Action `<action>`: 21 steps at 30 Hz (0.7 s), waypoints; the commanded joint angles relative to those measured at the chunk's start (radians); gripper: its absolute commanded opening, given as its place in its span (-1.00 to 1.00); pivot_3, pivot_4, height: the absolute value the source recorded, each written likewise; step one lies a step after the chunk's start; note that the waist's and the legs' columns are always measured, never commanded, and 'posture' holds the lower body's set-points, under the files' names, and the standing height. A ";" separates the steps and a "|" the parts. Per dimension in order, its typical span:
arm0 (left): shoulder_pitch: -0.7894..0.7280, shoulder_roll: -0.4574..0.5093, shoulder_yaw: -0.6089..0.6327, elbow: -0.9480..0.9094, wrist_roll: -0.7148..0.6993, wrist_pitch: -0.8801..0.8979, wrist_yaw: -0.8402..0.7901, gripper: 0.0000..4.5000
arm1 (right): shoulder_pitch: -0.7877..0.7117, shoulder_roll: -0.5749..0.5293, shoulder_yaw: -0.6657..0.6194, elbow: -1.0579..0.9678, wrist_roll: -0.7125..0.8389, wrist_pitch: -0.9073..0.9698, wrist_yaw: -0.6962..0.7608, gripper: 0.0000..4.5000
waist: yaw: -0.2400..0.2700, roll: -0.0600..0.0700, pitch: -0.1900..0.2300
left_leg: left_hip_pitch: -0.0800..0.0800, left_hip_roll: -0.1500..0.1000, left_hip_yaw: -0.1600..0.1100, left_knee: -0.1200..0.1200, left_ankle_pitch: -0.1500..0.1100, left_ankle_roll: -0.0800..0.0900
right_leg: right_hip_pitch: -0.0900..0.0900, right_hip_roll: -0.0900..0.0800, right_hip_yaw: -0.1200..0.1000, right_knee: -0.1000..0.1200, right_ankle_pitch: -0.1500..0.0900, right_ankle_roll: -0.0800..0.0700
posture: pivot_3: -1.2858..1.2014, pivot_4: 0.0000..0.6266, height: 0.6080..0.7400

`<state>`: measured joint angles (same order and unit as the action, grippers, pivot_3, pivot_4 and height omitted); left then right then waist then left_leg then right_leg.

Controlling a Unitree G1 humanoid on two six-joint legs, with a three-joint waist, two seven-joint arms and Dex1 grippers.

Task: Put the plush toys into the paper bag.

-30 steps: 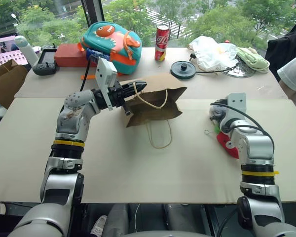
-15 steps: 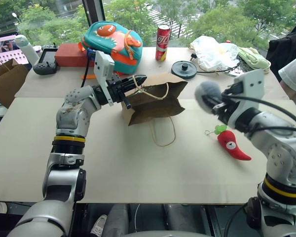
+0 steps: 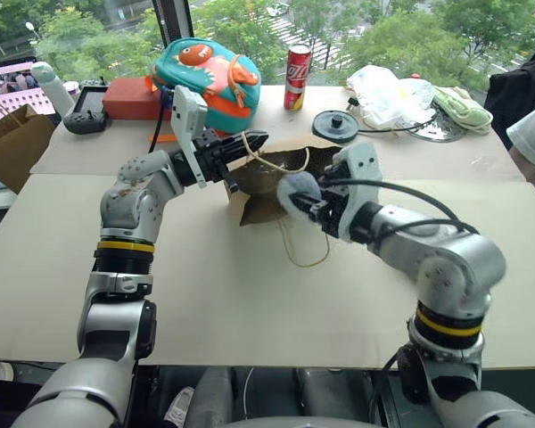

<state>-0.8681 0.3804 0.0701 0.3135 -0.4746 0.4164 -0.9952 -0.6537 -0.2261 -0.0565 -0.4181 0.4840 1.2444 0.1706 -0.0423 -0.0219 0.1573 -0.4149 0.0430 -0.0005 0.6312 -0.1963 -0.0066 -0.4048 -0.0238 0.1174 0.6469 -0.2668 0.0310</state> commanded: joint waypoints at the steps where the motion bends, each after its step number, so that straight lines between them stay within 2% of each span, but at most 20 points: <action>1: -0.027 -0.008 0.001 -0.031 -0.017 -0.003 -0.012 -1.00 | -0.058 0.029 -0.019 0.126 -0.068 -0.152 -0.038 -0.47 | 0.000 0.000 0.000 | 0.000 0.000 0.000 0.000 0.000 0.000 | 0.000 0.000 0.000 0.000 0.000 0.000 | 0.03 -0.52 0.89; 2: -0.027 -0.010 0.000 -0.032 -0.016 -0.004 -0.012 -1.00 | -0.069 0.034 -0.021 0.154 -0.080 -0.175 -0.043 -0.47 | -0.001 0.000 0.000 | 0.000 0.000 0.000 -0.001 0.000 0.000 | 0.000 0.000 0.000 0.000 0.000 0.000 | 0.03 -0.52 0.89; 3: -0.026 -0.011 -0.001 -0.033 -0.015 -0.004 -0.013 -1.00 | -0.073 0.040 -0.023 0.170 -0.085 -0.191 -0.044 -0.22 | -0.001 0.000 0.000 | 0.000 0.000 0.000 -0.002 0.000 0.000 | -0.001 0.000 0.000 0.001 0.000 0.000 | 0.03 -0.52 0.89; 4: -0.026 -0.012 -0.002 -0.034 -0.015 -0.004 -0.014 -1.00 | -0.074 0.042 -0.019 0.178 -0.090 -0.202 -0.042 -0.15 | -0.001 0.000 0.000 | 0.000 0.000 0.000 -0.002 0.000 0.000 | -0.001 0.000 0.000 0.001 0.000 0.000 | 0.03 -0.52 0.89; 11: -0.023 -0.012 -0.004 -0.031 -0.014 -0.002 -0.021 -1.00 | -0.076 0.091 -0.022 0.174 -0.079 -0.206 -0.059 0.93 | -0.004 0.000 0.000 | -0.001 0.001 0.000 -0.004 0.000 0.000 | -0.001 0.000 0.000 0.001 0.000 0.000 | 0.03 -0.52 0.89; 12: -0.022 -0.012 -0.003 -0.031 -0.014 -0.001 -0.021 -1.00 | -0.077 0.096 -0.023 0.170 -0.079 -0.202 -0.062 0.99 | -0.004 0.000 0.000 | -0.001 0.001 0.000 -0.004 0.000 0.000 | -0.001 0.000 0.000 0.001 0.000 0.000 | 0.03 -0.52 0.89; 15: -0.023 -0.011 -0.003 -0.030 -0.013 0.000 -0.023 -1.00 | -0.081 0.119 -0.039 0.147 -0.060 -0.183 -0.071 0.99 | -0.003 0.000 0.000 | -0.001 0.000 0.000 -0.003 0.000 0.000 | -0.001 0.000 0.000 0.001 0.000 0.000 | 0.03 -0.52 0.89; 18: -0.023 -0.010 -0.002 -0.028 -0.012 0.000 -0.023 -1.00 | -0.065 0.095 -0.067 0.087 -0.032 -0.143 -0.059 0.99 | -0.003 0.000 0.000 | -0.001 0.001 0.000 -0.003 0.000 0.000 | -0.001 0.000 0.000 0.001 0.000 0.000 | 0.03 -0.52 0.89; 20: -0.023 -0.009 -0.003 -0.026 -0.011 0.000 -0.024 -1.00 | -0.034 0.042 -0.083 0.018 -0.003 -0.100 -0.023 0.99 | 0.001 0.000 0.000 | -0.001 0.001 -0.001 -0.003 0.000 0.000 | -0.001 0.000 -0.001 0.001 0.000 0.000 | 0.03 -0.52 0.89; 21: -0.022 -0.009 -0.003 -0.028 -0.011 0.001 -0.023 -1.00 | -0.001 -0.018 -0.093 -0.043 0.025 -0.072 0.019 0.99 | 0.002 0.000 0.000 | -0.001 0.000 -0.001 -0.003 0.000 0.000 | -0.001 0.000 -0.001 0.001 0.000 0.000 | 0.03 -0.52 0.89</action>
<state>-0.8690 0.3664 0.0611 0.3126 -0.4740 0.4176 -1.0145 -0.6905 -0.1666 -0.1032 -0.3299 0.4542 1.1234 0.1277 -0.0403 -0.0217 0.1572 -0.4163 0.0433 -0.0013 0.6278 -0.1963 -0.0066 -0.4053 -0.0242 0.1159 0.6481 -0.2666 0.0307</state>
